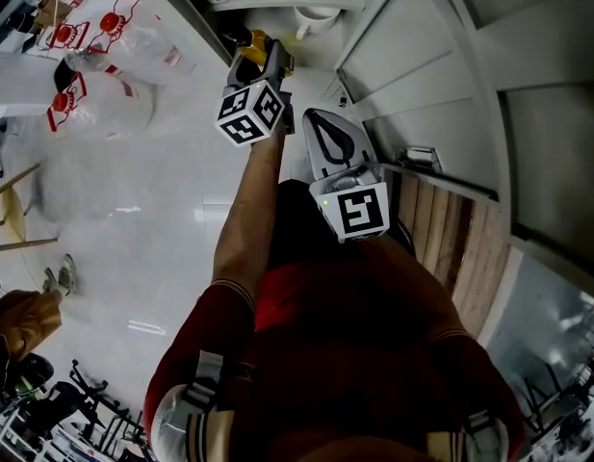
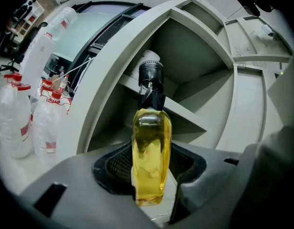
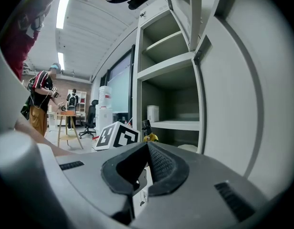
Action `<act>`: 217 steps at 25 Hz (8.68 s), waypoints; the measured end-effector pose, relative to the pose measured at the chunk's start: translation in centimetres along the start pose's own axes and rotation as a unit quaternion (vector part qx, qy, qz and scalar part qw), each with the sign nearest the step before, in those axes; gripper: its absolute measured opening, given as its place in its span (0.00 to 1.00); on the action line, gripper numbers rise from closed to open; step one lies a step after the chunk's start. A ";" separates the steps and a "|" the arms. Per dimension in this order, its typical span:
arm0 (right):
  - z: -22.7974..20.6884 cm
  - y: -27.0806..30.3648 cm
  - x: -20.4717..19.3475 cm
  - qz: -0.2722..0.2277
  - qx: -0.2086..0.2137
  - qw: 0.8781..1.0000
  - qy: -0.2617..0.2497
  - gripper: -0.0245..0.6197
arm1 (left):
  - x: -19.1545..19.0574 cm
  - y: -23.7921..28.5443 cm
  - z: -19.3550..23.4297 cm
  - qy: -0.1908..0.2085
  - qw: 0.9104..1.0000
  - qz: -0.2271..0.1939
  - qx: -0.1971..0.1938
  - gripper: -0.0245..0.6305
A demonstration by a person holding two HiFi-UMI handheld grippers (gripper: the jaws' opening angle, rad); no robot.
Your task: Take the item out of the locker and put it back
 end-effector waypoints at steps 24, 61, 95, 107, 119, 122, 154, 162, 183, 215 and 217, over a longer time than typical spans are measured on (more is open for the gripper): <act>-0.6 1.8 -1.7 -0.027 0.006 1.000 -0.007 0.03 | -1.4 3.1 2.4 -0.064 0.998 -0.013 -0.002 0.35; -1.0 3.3 -6.2 -0.023 -0.009 1.000 -0.012 0.03 | -0.2 8.4 3.3 0.102 0.994 0.025 -0.014 0.35; -1.4 5.1 -5.6 -0.014 -0.021 1.000 -0.007 0.03 | -0.8 9.3 0.4 0.246 0.963 0.029 -0.109 0.42; -1.8 4.7 -3.9 0.011 -0.038 0.999 0.011 0.03 | 0.3 7.0 0.0 0.229 0.967 0.033 -0.106 0.48; -3.0 5.2 -1.4 0.013 -0.048 0.999 0.016 0.03 | 3.0 2.7 -1.2 0.226 0.967 0.025 -0.116 0.48; -3.0 4.8 -0.4 0.016 -0.050 0.998 0.017 0.03 | 4.1 1.2 -2.0 0.216 0.969 0.018 -0.118 0.48; -0.1 0.4 12.8 0.013 -0.014 0.999 0.035 0.03 | 15.9 -12.5 -11.0 0.211 0.973 -0.019 -0.089 0.09; 0.6 -1.4 15.9 -0.008 -0.007 0.999 0.032 0.03 | 18.5 -15.5 -13.1 0.219 0.972 -0.019 -0.087 0.05; 2.2 -6.4 23.8 -0.062 0.035 0.997 0.019 0.03 | 22.9 -21.2 -19.9 0.248 0.960 -0.023 -0.126 0.05; 1.8 -10.9 25.7 -0.072 0.020 0.997 -0.002 0.03 | 23.7 -23.5 -24.6 0.268 0.948 -0.028 -0.167 0.05; 1.8 -11.0 25.6 -0.071 0.018 0.997 -0.002 0.03 | 23.6 -23.5 -24.6 0.269 0.948 -0.028 -0.168 0.05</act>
Point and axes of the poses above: the fingertips, and each gripper's own axes: y forward along the fingers, z to its left, x out of its top, the point moved 4 cm from there along -y, backward along the fingers, and after that the axes turned 5 degrees about -x, right-handed, at the moved point
